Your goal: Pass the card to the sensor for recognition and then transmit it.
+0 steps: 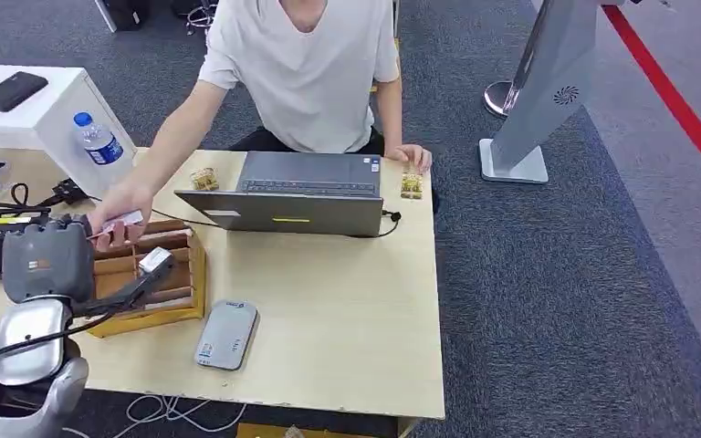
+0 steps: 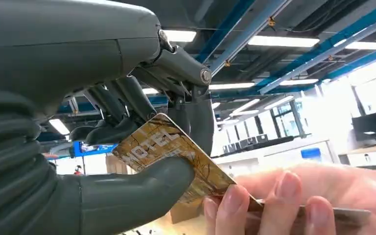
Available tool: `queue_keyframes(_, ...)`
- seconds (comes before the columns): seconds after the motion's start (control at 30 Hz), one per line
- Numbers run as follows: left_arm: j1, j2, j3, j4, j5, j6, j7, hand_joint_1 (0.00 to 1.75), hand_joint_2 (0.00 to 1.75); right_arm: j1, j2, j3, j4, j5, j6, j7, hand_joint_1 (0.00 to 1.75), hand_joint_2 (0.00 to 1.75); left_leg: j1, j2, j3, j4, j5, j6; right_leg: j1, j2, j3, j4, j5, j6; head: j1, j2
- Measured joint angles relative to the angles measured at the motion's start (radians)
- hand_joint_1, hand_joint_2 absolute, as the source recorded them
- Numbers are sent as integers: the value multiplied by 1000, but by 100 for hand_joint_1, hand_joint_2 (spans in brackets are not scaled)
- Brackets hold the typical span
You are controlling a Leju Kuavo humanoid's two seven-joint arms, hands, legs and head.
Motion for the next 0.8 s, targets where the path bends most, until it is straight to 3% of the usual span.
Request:
queue_keyframes(0.37, -2, 9, 11, 0, 0, 0, 18, 175, 175, 0, 0, 3, 1, 0, 0, 0, 0, 175, 0, 1, 0, 0, 0, 0, 0, 1, -1, 0, 0, 0, 0, 0)
queue_keyframes(0.57, -22, 106, 11, 29, 0, 26, 106, 175, 175, 0, -4, 26, 9, 0, 0, -6, 0, 175, 0, 7, 0, 0, 0, 0, 0, 7, -3, 0, 0, 0, 0, 0)
queue_keyframes(0.8, -68, 196, 28, 124, 2, 78, 108, 175, 175, 0, -12, 56, 25, 0, -2, -18, 0, 175, 0, 8, 0, -1, 0, 0, 0, 7, -3, 0, 0, 0, 0, 0)
